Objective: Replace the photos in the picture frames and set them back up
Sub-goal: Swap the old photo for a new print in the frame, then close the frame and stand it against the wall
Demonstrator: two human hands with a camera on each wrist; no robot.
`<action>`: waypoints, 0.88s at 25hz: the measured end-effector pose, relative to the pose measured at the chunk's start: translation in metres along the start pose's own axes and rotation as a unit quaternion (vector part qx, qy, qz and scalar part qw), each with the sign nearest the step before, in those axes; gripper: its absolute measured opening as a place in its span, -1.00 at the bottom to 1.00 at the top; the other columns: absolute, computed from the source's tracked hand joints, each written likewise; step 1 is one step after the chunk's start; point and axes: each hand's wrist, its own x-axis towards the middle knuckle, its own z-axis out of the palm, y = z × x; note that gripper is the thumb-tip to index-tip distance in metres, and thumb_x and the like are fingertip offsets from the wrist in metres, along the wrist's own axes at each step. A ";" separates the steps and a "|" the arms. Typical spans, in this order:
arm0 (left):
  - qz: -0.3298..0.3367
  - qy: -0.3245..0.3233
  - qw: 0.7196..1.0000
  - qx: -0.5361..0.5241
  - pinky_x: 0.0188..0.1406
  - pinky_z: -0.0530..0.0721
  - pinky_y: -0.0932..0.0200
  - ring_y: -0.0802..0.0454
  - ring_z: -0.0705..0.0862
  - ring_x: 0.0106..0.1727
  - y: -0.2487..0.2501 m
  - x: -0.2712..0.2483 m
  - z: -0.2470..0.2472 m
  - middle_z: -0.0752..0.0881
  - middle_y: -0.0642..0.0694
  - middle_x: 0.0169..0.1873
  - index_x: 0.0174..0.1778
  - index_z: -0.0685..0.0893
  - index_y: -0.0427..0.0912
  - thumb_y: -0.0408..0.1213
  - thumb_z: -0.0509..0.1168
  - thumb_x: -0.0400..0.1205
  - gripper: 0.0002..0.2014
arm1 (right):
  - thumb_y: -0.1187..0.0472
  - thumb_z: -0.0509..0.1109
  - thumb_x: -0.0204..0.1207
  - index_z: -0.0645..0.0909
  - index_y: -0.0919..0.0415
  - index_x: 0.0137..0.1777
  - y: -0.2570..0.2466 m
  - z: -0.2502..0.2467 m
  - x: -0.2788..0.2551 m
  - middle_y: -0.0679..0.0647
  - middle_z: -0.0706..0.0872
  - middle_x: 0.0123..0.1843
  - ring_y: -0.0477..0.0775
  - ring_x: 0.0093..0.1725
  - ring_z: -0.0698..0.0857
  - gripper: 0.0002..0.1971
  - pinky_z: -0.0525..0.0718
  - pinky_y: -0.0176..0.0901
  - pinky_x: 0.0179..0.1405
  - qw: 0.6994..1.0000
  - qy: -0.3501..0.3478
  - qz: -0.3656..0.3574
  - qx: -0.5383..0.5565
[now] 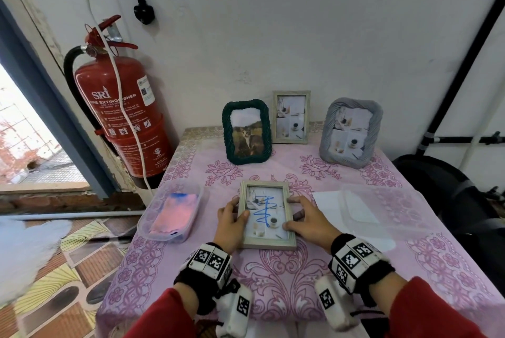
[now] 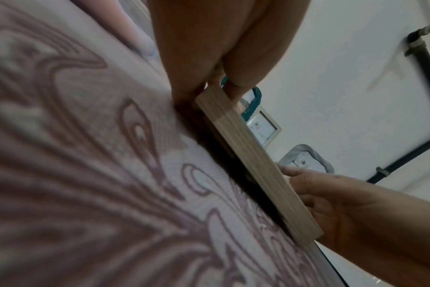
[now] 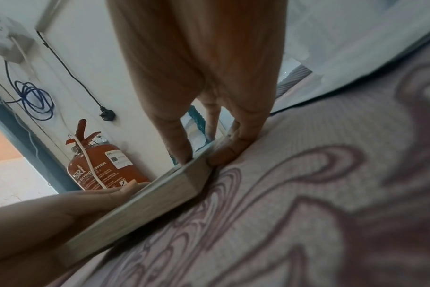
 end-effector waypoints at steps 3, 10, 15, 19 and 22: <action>-0.003 0.005 0.999 0.048 0.46 0.44 -0.10 -0.18 0.51 0.30 -0.005 0.006 0.001 0.37 -0.24 0.27 0.49 0.37 -0.16 -0.34 0.24 0.65 -0.54 | 0.33 0.51 0.39 0.27 0.17 0.48 0.001 -0.002 0.002 0.02 0.56 -0.24 0.10 -0.09 0.61 -0.30 0.60 -0.09 0.02 1.000 0.000 -0.002 -0.024; 0.052 -0.001 0.993 0.109 0.41 0.44 0.09 -0.06 0.49 0.25 0.007 0.000 -0.020 0.36 -0.13 0.18 0.49 0.39 -0.10 -0.36 0.38 0.55 -0.42 | 0.24 0.57 0.36 0.39 0.14 0.45 0.007 -0.006 0.007 0.01 0.56 -0.24 0.02 -0.13 0.60 -0.33 0.59 -0.16 -0.02 1.000 0.002 0.000 -0.028; 0.130 0.066 0.985 0.097 0.05 0.53 0.36 0.04 0.60 0.10 0.028 0.001 -0.070 0.60 -0.11 0.12 0.32 0.54 -0.13 -0.48 0.26 0.60 -0.63 | 0.17 0.61 0.32 0.45 0.17 0.40 0.014 -0.009 0.011 0.00 0.57 -0.22 -0.02 -0.15 0.61 -0.35 0.66 -0.03 0.09 1.000 -0.007 0.008 -0.015; 0.070 0.046 0.971 0.225 0.23 0.53 0.13 -0.15 0.62 0.20 0.026 0.020 -0.125 0.67 -0.27 0.19 0.19 0.65 -0.29 -0.61 0.24 0.54 -0.67 | 0.11 0.62 0.30 0.45 0.17 0.41 0.018 -0.011 0.014 0.00 0.58 -0.21 -0.07 -0.17 0.61 -0.31 0.62 -0.26 -0.12 1.000 -0.015 0.000 -0.020; -0.006 -0.044 0.931 0.362 0.32 0.47 0.12 -0.12 0.56 0.31 0.016 0.025 -0.145 0.60 -0.16 0.33 0.33 0.60 -0.19 -0.37 0.42 0.52 -0.57 | 0.09 0.62 0.29 0.44 0.16 0.42 0.020 -0.011 0.015 0.00 0.59 -0.20 -0.08 -0.17 0.61 -0.30 0.57 -0.28 -0.12 1.000 -0.016 -0.004 -0.024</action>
